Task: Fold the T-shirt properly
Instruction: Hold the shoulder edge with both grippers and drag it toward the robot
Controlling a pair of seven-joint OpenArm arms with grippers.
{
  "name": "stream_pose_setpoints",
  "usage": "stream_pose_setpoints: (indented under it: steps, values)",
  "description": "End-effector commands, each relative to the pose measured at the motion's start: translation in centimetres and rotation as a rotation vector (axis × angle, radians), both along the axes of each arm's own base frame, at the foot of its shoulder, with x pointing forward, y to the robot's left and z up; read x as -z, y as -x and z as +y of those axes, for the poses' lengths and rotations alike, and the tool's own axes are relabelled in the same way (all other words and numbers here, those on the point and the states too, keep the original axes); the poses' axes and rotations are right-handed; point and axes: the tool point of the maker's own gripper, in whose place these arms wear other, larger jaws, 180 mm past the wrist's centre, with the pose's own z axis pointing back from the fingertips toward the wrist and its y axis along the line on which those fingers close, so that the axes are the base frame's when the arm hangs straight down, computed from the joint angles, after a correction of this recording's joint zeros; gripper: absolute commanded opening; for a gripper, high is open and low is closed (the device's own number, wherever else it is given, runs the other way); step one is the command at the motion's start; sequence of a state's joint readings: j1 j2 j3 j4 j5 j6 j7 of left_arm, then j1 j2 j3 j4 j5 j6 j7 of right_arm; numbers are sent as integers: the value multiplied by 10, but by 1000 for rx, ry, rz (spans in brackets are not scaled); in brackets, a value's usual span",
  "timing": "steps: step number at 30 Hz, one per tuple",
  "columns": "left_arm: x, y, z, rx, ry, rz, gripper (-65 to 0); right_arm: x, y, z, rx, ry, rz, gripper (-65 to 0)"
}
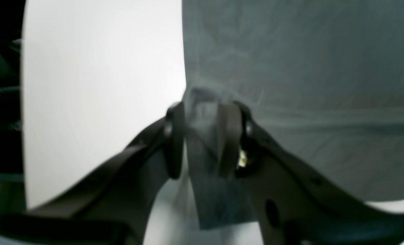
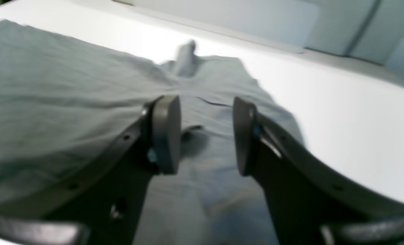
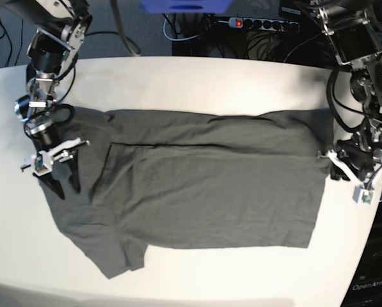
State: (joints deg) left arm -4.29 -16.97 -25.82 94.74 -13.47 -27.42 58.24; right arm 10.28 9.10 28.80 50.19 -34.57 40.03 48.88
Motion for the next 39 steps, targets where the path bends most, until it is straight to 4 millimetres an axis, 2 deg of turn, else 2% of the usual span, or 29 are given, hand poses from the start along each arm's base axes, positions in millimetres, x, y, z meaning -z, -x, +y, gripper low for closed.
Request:
stream_pose_setpoints:
  steps: [1, 4, 6, 8, 12, 15, 20, 24, 35, 39]
  values:
    - [-24, -10, 1, 9, -18, -73, -480, -22, -6, -14, 19, 8, -73, -467]
    - [-38, -11, -3, 21, -35, -112, -481, -23, -4, -22, 44, 8, -74, -596]
    - [-36, -7, -4, 24, -40, -107, -482, -17, 3, -26, 52, 11, -58, -634]
    - [-35, -7, -4, 24, -39, -104, -501, -17, 6, -26, 53, 16, -57, -637]
    - [-19, 4, -5, 26, -32, -57, -635, -9, 20, -25, 54, 28, -36, -640]
    - [-10, 11, -6, 30, -31, -36, -623, -1, 29, -19, 52, 16, -18, -640]
    - [-1, 18, -11, 23, -14, -16, -623, 5, 30, -9, 51, -10, -10, -640]
    - [5, 21, -12, 26, -10, -2, -623, 10, 35, -8, 49, -12, 5, -640]
    - [44, 23, -6, -17, 70, 36, -623, 13, 36, -6, 46, -16, 12, -638]
    - [48, 22, -6, -21, 81, 28, -623, 14, 37, -6, 46, -16, 15, -638]
